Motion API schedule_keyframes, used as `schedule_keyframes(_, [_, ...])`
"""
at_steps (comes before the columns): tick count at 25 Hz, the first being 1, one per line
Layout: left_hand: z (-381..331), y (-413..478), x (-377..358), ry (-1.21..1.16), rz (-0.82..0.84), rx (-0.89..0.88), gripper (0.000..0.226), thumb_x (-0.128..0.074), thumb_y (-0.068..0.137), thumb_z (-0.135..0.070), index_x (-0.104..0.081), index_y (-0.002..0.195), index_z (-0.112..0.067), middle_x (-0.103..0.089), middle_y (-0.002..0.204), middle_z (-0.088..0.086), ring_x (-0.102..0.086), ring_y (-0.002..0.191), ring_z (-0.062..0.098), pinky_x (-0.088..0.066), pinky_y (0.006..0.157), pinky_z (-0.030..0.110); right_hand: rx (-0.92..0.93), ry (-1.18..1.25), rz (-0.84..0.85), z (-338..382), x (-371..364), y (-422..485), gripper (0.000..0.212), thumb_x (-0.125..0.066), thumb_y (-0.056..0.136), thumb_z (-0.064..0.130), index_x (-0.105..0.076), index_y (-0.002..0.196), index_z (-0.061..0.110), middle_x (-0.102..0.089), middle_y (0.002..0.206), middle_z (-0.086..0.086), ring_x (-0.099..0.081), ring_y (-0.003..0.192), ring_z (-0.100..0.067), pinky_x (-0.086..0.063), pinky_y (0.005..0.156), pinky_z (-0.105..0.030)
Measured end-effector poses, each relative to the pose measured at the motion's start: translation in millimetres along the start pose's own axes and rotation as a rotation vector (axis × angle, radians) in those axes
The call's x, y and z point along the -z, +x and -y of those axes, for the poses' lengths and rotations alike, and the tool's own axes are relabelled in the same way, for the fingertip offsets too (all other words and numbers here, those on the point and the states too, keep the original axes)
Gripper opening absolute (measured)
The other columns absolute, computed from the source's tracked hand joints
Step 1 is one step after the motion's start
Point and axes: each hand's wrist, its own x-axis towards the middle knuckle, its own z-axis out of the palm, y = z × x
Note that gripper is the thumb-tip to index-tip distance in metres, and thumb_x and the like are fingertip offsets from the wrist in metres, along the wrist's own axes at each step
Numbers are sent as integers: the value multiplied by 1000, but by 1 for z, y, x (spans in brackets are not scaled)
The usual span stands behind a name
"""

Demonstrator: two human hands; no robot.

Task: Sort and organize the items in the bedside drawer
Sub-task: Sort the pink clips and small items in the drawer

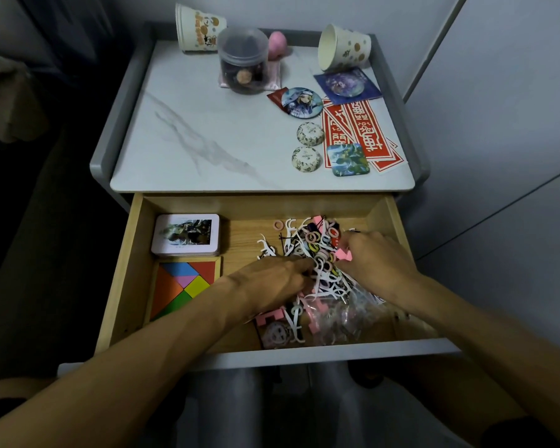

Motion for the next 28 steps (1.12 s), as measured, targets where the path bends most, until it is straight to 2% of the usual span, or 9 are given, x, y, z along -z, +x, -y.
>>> schedule_keyframes(4, [1,-2,-2,-13,-1,-2,24,-42,99,-17,-55,119,-12,-50,120,6,-57,101,20,-50,84,29,-1,43,-10,2,1,2,25,-64,91,33,-64,113,20,-72,105,-4,-68,91,-24,-54,76,-32])
schedule_keyframes(9, [3,-5,12,19,20,37,26,-50,97,-12,-50,122,-20,-56,110,1,-60,91,18,-55,78,34,-11,68,27,5,9,1,32,-56,94,34,-64,123,22,-71,109,-7,-66,94,-25,-46,73,-29])
schedule_keyframes(12, [0,-14,25,-52,-1,128,19,-47,100,-15,-49,117,-22,-60,94,-1,-60,77,16,-49,66,32,28,186,119,12,12,-3,33,-53,97,29,-63,127,23,-70,115,-5,-65,96,-20,-48,76,-28])
schedule_keyframes(14, [0,-21,33,-134,-79,170,15,-52,98,-13,-51,110,-22,-62,88,-3,-60,72,13,-51,63,31,85,289,185,19,15,-8,32,-52,97,24,-62,127,25,-69,109,1,-66,86,-19,-52,73,-30])
schedule_keyframes(16, [4,-28,37,-239,-189,210,16,-60,92,-9,-54,96,-22,-62,82,-5,-60,69,11,-50,60,32,131,374,216,23,16,-10,27,-55,97,25,-65,122,28,-69,110,6,-68,86,-19,-55,79,-36])
schedule_keyframes(19, [7,-34,44,-354,-318,291,24,-73,79,-2,-59,83,-21,-56,73,-15,-53,64,-3,-37,58,12,152,448,264,30,20,-9,24,-66,91,34,-70,114,28,-68,115,10,-63,99,-11,-50,88,-32])
schedule_keyframes(23, [3,-37,49,-494,-470,417,19,-82,74,-8,-67,81,-18,-64,70,-15,-59,67,-5,-42,59,10,120,440,148,36,16,-5,18,-74,83,41,-71,99,35,-70,92,9,-66,77,-19,-53,71,-39])
schedule_keyframes(26, [6,-38,53,-654,-531,519,23,-81,74,-5,-65,80,-21,-72,82,-9,-68,77,4,-55,72,30,118,399,66,39,19,-1,10,-76,80,44,-70,87,39,-68,82,10,-60,71,-10,-45,59,-31])
schedule_keyframes(28, [5,-40,54,-813,-548,580,26,-80,75,-3,-63,86,-20,-73,86,-5,-70,82,9,-57,77,32,130,433,65,42,23,0,8,-77,80,42,-71,84,37,-66,78,12,-57,68,-5,-38,54,-27])
